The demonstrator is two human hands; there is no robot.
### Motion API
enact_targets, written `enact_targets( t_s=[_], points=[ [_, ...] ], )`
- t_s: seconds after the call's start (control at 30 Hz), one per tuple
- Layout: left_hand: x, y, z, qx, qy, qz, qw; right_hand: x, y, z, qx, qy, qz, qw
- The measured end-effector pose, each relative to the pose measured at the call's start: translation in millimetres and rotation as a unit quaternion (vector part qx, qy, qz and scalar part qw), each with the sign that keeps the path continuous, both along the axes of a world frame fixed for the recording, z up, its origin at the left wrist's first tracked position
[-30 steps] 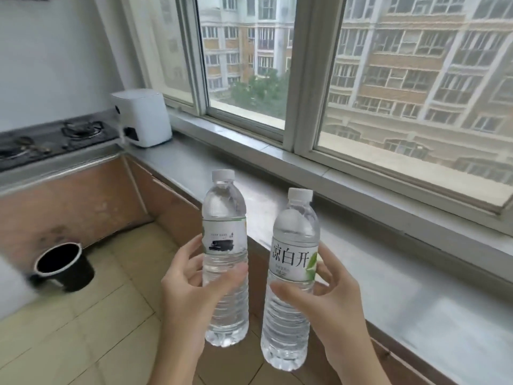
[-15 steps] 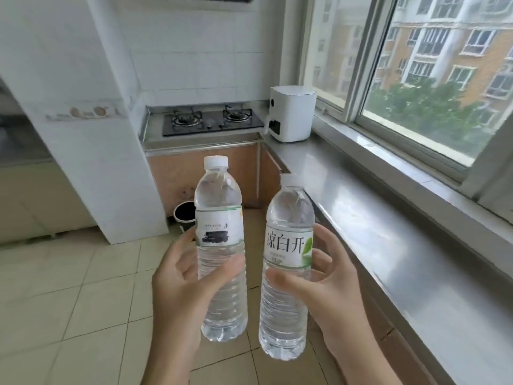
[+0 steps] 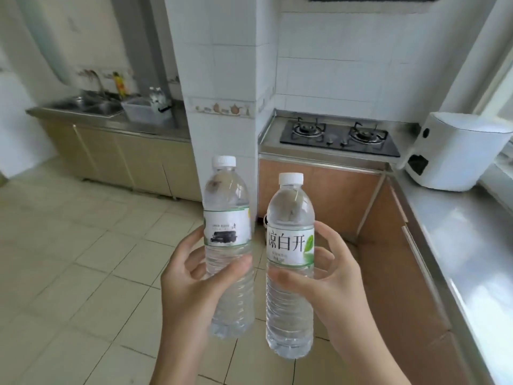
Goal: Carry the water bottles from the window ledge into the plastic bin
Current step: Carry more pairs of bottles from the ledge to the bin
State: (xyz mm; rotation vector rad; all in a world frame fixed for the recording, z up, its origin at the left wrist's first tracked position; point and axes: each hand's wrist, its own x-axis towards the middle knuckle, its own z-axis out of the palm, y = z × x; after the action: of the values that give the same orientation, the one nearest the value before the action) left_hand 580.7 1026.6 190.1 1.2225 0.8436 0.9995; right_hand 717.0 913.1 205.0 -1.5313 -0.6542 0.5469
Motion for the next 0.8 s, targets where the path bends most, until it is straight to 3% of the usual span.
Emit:
enact_targets(
  t_s=[0.33,0.8],
  points=[
    [-28,146,-10,-0.007,0.008,0.142,0.990,-5,181,-13,-0.017,0.037,0.133,0.990],
    [-71,404,-7,0.004,0.025,0.165,0.986,-43,449,-7,0.001,0.053,0.158,0.986]
  ],
)
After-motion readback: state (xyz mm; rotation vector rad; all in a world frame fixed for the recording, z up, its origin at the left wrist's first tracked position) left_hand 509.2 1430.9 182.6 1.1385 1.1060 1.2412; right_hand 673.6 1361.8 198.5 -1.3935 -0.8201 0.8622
